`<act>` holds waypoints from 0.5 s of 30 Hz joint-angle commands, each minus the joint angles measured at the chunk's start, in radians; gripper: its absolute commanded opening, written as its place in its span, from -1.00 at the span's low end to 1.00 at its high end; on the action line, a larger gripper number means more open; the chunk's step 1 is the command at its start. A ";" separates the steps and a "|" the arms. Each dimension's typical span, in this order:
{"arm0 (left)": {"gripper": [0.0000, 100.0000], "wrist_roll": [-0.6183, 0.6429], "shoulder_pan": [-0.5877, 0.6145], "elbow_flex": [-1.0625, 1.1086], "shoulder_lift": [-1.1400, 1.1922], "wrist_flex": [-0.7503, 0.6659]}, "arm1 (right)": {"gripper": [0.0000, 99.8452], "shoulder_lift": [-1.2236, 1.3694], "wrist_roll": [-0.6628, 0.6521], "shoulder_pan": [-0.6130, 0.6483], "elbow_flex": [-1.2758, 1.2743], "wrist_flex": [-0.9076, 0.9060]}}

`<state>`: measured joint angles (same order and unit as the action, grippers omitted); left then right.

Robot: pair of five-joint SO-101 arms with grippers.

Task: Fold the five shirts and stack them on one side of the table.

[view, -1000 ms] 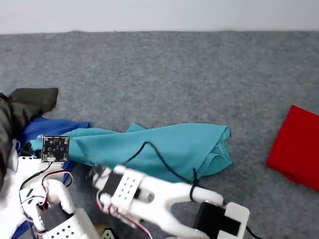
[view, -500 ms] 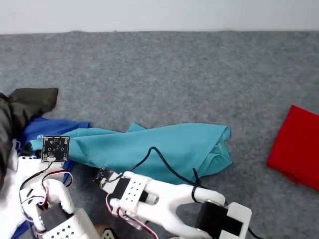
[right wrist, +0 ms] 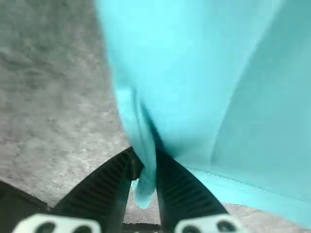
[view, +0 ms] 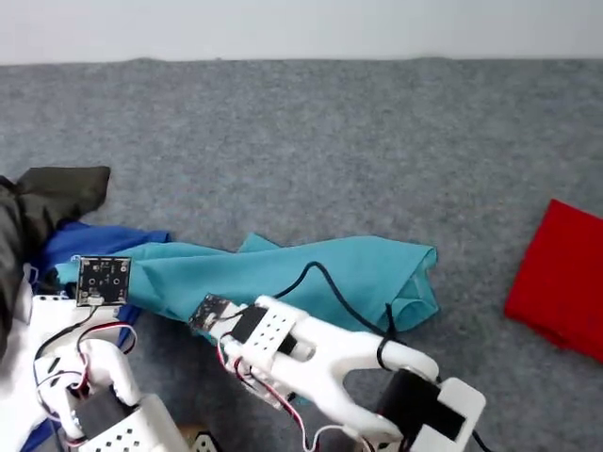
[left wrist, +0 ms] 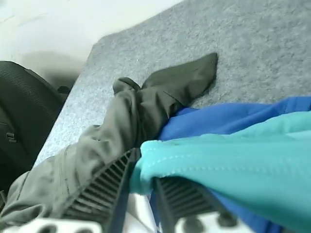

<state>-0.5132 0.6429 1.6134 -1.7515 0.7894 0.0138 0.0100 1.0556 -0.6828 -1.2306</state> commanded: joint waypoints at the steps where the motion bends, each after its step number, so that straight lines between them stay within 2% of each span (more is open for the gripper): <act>1: -0.97 -0.008 -0.025 -0.090 -0.012 0.044 | -0.98 -0.085 -0.012 -0.084 0.015 -0.061; 6: -0.97 -0.008 -0.104 -0.203 -0.012 0.189 | -0.98 -0.288 -0.127 -0.239 0.075 -0.163; 15: -0.97 -0.009 -0.308 -0.447 -0.008 0.393 | -0.98 -0.651 -0.341 -0.558 0.189 -0.225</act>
<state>-0.5132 0.3928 1.2651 -1.7561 1.1393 -0.5201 -0.2616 0.5861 -0.5662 -1.4423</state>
